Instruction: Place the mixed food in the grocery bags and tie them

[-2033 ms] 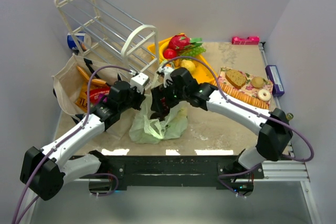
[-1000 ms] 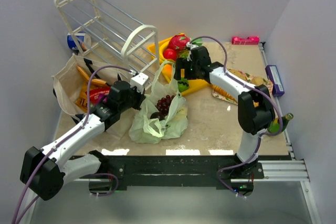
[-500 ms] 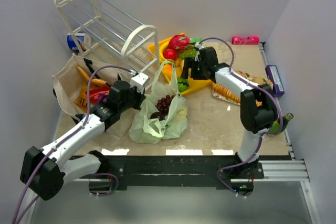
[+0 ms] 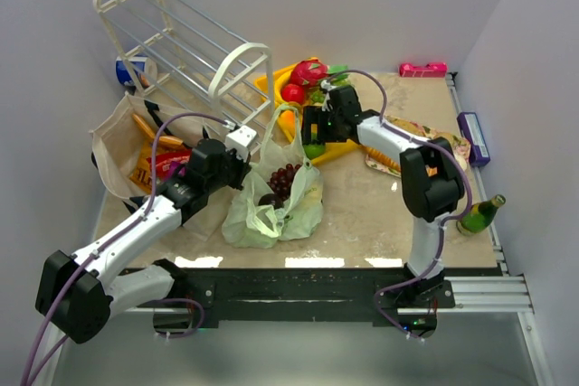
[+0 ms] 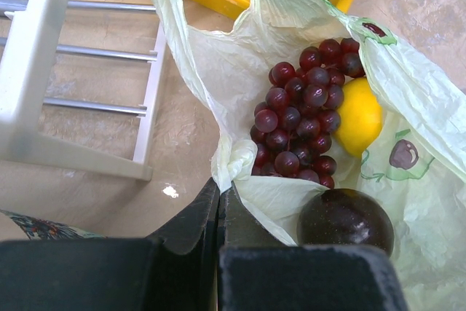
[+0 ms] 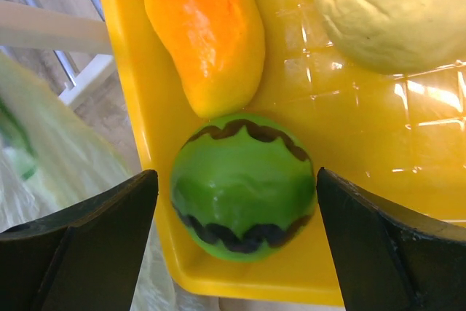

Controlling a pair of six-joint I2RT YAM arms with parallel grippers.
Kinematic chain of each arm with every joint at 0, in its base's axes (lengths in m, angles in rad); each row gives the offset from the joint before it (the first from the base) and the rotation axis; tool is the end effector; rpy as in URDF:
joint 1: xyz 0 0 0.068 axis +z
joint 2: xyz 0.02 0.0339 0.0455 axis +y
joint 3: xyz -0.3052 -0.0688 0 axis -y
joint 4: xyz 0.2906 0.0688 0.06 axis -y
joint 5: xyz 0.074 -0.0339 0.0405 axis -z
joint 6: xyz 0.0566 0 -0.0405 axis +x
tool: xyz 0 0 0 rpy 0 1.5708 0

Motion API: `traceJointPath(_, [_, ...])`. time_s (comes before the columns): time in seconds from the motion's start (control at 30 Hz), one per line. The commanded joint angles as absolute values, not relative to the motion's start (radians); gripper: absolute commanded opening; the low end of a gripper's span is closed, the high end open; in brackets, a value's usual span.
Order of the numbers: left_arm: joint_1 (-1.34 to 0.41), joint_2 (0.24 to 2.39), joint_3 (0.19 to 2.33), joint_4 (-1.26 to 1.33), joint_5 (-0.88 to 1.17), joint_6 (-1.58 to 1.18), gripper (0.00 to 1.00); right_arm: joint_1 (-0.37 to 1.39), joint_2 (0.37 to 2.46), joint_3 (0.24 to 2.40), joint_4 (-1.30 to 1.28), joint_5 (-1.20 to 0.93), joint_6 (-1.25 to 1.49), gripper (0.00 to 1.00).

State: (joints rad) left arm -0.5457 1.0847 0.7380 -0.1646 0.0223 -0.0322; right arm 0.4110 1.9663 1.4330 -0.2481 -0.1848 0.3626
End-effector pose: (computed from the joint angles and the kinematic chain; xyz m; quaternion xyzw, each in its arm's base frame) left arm 0.2430 -0.1490 0.2771 0.2246 0.8332 -0.1532 0.4816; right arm 0.4637 0.2134 0.2078 -0.0577 0.9180 0.2233 0.3225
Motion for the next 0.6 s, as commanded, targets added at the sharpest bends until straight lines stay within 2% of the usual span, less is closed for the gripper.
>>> traceJointPath(0.0, [-0.551,1.086,0.755,-0.115,0.026,-0.02,0.0,0.419,2.0,1.485,-0.262,-0.183,0.35,0.92])
traceJointPath(0.13, [-0.551,1.088,0.755,-0.115,0.026,-0.018,0.0,0.42,2.008,1.489,-0.288,-0.16,0.342,0.78])
traceJointPath(0.17, [-0.551,1.088,0.755,-0.115,0.028,-0.018,0.0,0.419,1.994,1.485,-0.293,-0.155,0.336,0.65])
traceJointPath(0.27, [-0.549,1.086,0.755,-0.115,0.026,-0.018,0.0,0.419,1.961,1.48,-0.313,-0.117,0.319,0.5])
traceJointPath(0.4, [-0.551,1.08,0.755,-0.117,0.026,-0.018,0.0,0.417,1.818,1.468,-0.342,-0.057,0.304,0.37])
traceJointPath(0.57, [-0.551,1.08,0.755,-0.117,0.029,-0.02,0.0,0.443,1.606,1.389,-0.293,-0.064,0.305,0.29])
